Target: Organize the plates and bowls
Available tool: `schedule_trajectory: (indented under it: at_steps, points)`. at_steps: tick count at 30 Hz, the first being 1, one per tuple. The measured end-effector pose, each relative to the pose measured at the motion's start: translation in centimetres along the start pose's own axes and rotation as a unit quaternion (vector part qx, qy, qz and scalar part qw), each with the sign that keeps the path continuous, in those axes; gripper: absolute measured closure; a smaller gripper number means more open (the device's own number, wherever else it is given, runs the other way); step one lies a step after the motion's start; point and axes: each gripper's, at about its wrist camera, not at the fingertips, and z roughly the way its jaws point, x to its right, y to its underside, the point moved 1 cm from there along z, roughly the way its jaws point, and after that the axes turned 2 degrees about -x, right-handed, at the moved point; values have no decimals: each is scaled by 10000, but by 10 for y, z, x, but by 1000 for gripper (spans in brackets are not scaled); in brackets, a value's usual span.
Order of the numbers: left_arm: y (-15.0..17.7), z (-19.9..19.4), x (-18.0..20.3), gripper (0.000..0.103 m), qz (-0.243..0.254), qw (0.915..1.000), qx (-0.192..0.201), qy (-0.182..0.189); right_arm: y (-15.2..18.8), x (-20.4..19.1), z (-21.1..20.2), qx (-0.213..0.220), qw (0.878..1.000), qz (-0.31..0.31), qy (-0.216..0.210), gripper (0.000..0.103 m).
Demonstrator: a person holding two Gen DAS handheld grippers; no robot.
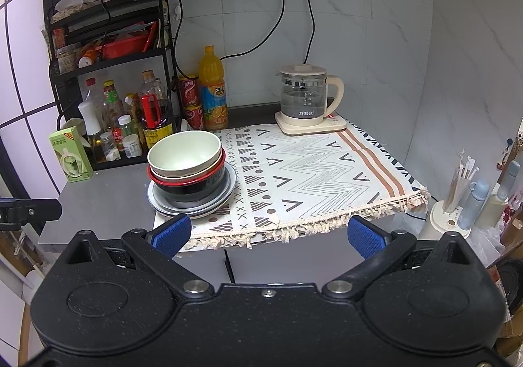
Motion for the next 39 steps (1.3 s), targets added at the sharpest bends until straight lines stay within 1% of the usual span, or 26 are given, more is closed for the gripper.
schedule_trajectory:
  at_steps: [39]
  points:
    - [-5,5,-1,0,90,10000,-14,-34,-1,-1,5,-2,10000,5,-19,0]
